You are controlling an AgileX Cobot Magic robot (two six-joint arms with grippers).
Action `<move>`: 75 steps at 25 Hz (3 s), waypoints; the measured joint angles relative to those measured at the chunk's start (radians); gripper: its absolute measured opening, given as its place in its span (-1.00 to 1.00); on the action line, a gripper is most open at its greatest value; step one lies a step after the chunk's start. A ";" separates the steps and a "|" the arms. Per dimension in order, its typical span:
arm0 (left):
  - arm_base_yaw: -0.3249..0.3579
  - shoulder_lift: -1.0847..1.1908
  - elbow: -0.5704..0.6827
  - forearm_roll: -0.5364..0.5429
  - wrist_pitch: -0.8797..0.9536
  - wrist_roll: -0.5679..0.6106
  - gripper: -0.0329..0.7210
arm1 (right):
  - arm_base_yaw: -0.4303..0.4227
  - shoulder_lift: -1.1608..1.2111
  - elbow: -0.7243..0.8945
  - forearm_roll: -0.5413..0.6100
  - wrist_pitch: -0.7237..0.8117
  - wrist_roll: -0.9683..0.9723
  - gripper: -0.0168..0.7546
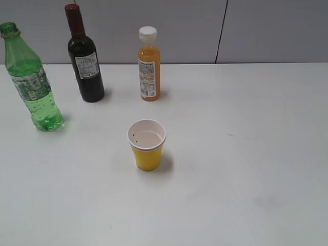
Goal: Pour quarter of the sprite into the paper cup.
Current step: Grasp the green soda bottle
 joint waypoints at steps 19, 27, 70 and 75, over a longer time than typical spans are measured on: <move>0.000 0.103 -0.008 -0.066 -0.277 0.005 0.86 | 0.000 0.000 0.000 0.000 0.000 -0.001 0.58; 0.000 0.349 0.139 -0.156 -0.772 0.048 0.87 | 0.000 0.000 0.000 0.000 -0.001 -0.001 0.58; -0.253 1.614 0.174 -0.154 -2.074 -0.021 0.73 | 0.000 0.000 0.000 0.000 -0.001 -0.001 0.58; -0.224 1.666 0.144 -0.189 -2.091 -0.025 0.73 | 0.000 0.000 0.000 0.000 -0.001 -0.001 0.58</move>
